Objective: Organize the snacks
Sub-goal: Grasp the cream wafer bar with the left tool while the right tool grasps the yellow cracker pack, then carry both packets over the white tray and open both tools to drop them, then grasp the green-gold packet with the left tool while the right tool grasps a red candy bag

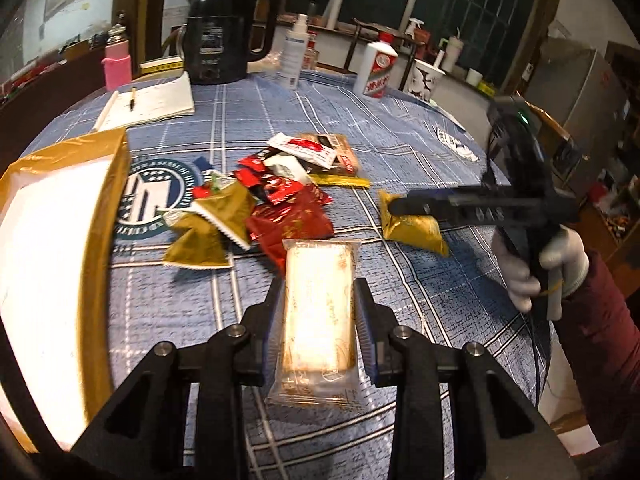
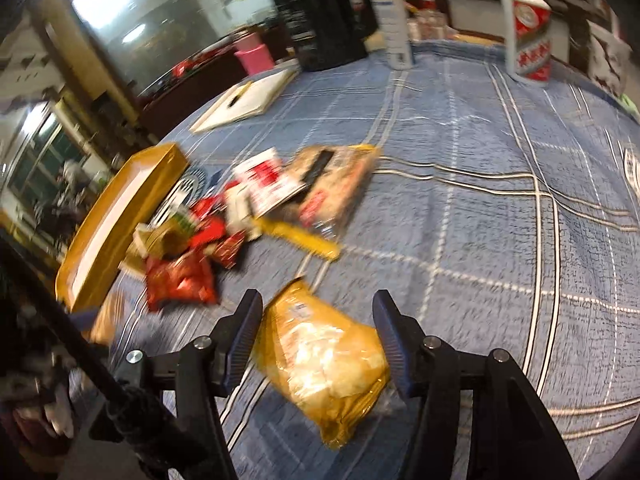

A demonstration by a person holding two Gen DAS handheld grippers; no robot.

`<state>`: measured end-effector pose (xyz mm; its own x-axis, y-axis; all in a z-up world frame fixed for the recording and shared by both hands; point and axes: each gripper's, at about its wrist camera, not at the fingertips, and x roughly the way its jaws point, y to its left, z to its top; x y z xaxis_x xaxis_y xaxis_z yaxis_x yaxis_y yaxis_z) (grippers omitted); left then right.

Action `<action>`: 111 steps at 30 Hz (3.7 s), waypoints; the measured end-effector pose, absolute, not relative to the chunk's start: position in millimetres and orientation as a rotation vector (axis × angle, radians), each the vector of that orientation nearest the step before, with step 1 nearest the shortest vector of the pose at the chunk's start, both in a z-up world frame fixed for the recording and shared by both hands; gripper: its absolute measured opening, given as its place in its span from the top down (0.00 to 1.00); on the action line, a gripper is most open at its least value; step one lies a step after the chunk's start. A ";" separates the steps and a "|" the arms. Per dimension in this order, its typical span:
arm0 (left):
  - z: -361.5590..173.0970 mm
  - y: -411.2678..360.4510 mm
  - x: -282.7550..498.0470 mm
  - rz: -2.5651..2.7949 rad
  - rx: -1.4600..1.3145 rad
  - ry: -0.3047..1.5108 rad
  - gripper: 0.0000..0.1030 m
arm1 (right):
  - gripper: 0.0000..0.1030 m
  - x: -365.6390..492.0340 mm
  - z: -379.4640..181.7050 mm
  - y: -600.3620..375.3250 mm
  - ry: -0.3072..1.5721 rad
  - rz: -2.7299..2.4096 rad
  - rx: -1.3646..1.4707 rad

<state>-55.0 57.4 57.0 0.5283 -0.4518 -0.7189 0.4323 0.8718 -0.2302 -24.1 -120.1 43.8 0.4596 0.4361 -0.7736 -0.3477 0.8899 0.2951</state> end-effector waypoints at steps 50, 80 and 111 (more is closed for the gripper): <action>39.1 317.6 -44.7 -0.050 -0.388 0.826 0.62 | 0.58 -53.5 79.5 220.2 0.949 0.713 -0.083; 86.0 247.7 -101.2 -0.161 -0.436 0.733 0.21 | 0.50 -95.1 105.0 78.7 0.791 0.527 0.069; 71.6 141.4 -82.8 -0.115 -0.080 0.758 0.21 | 0.47 -23.2 46.5 -10.4 0.988 0.228 0.388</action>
